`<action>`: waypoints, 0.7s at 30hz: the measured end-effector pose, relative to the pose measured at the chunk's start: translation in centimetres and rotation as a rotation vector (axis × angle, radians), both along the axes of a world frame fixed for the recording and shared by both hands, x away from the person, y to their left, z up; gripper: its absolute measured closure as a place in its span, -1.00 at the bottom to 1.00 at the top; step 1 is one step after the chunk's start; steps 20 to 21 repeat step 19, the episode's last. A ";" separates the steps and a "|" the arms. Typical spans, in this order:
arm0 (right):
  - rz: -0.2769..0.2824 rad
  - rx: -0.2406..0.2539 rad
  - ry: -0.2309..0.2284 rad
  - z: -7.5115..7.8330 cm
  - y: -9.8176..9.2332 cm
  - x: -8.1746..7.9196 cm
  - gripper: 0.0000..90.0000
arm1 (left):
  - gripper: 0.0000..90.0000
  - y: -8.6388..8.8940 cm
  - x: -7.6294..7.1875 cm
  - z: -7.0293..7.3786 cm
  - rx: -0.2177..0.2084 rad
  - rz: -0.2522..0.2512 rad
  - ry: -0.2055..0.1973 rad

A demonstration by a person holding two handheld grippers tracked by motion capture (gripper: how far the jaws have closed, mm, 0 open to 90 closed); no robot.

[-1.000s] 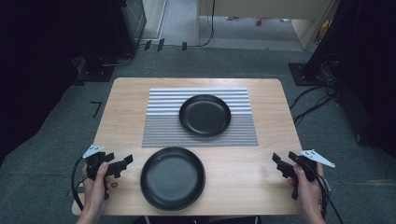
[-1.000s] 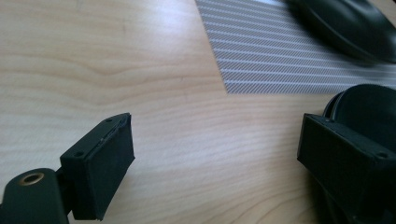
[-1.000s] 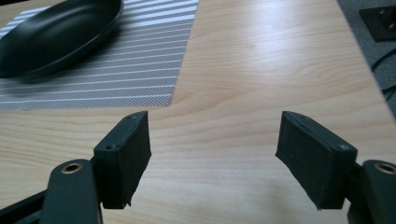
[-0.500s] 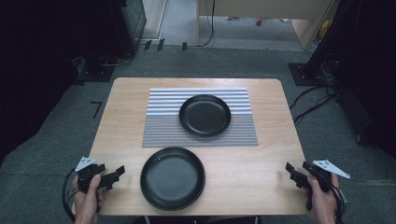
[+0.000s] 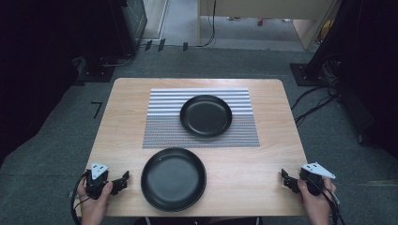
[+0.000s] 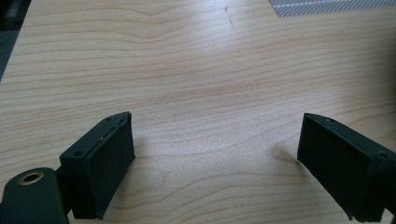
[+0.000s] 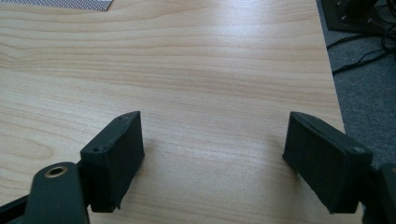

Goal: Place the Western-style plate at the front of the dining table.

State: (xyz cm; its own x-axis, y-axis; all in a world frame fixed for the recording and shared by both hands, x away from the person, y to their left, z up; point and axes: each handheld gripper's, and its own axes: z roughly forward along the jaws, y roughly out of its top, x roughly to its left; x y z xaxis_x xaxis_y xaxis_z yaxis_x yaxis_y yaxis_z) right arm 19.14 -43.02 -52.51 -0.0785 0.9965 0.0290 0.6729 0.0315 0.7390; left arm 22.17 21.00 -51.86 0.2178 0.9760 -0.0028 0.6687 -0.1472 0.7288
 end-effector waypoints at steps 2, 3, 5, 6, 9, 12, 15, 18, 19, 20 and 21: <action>0.006 -0.001 0.003 0.0 0.0 0.0 -0.65 | -0.77 0.0 0.0 0.0 0.005 -0.003 0.002; 0.009 -0.001 0.005 0.0 0.1 0.0 -0.67 | -0.77 -0.1 0.1 0.0 0.004 -0.003 0.001; 0.015 -0.002 0.006 0.0 0.1 0.1 -0.68 | -0.78 -0.1 0.1 0.0 0.003 -0.003 0.002; 0.015 -0.002 0.008 0.0 0.1 0.1 -0.69 | -0.78 -0.1 0.1 0.0 0.003 -0.003 0.002; 0.016 -0.002 0.009 0.0 0.1 0.1 -0.70 | -0.78 -0.1 0.1 0.0 0.003 -0.003 0.002; 0.016 -0.002 0.009 0.0 0.1 0.1 -0.70 | -0.78 -0.1 0.1 0.0 0.003 -0.002 0.002; 0.014 -0.001 0.011 0.0 0.1 0.1 -0.71 | -0.79 -0.1 0.1 0.0 0.003 -0.002 0.002; 0.015 -0.001 0.012 0.0 0.1 0.1 -0.72 | -0.79 0.0 0.1 0.0 0.004 -0.003 0.003; 0.014 -0.001 0.012 0.0 0.1 0.1 -0.72 | -0.79 0.0 0.1 0.0 0.003 -0.003 0.002; 0.014 -0.001 0.012 0.0 0.1 0.1 -0.72 | -0.79 0.0 0.1 0.0 0.003 -0.003 0.002; 0.014 -0.001 0.012 0.0 0.1 0.1 -0.72 | -0.79 0.0 0.1 0.0 0.003 -0.003 0.002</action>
